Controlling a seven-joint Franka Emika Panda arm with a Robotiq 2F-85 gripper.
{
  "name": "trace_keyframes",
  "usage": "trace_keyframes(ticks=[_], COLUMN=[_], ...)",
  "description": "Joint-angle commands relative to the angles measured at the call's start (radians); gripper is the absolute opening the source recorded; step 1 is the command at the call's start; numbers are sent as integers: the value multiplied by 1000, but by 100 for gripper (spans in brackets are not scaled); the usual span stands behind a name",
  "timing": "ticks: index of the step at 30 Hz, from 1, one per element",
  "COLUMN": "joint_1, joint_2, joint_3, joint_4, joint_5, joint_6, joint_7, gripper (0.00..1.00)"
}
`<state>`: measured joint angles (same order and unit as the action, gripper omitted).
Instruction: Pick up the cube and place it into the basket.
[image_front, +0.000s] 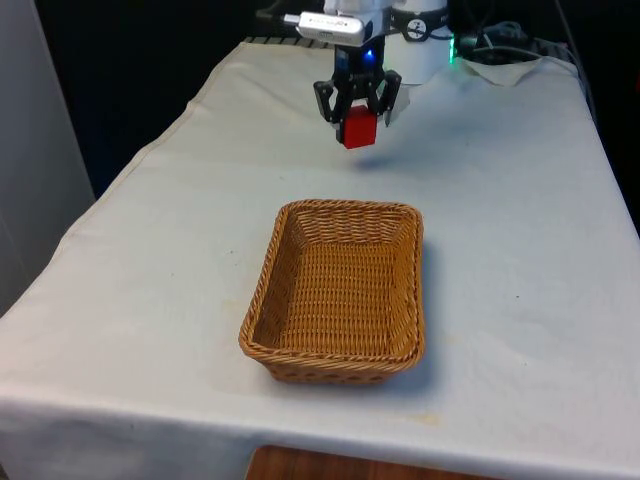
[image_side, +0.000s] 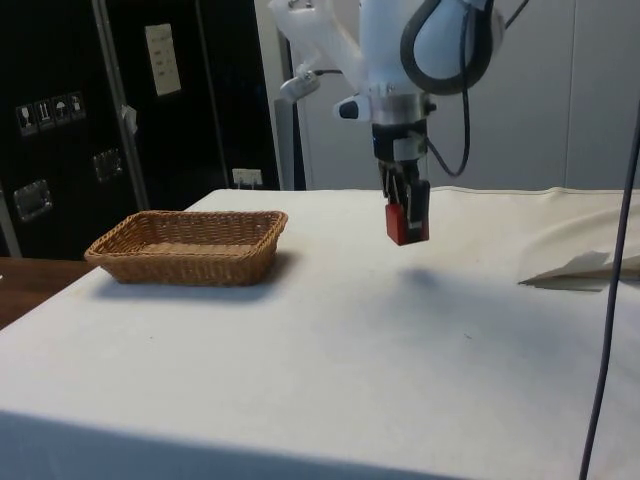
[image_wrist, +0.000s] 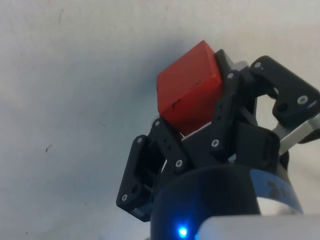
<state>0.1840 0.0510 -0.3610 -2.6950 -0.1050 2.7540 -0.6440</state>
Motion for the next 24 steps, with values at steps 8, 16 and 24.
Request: trace_keyframes(ticks=[8,16,24], joint_1=[0,-1,-2], joint_2=[-29,-70,-110], joint_3=[0,0,1], joint_4=[28,55,71], joint_5=[-1,-18,-19], joint_6=[-71,-151,-208], joint_7=[0,10,10], gripper=[1,1,1])
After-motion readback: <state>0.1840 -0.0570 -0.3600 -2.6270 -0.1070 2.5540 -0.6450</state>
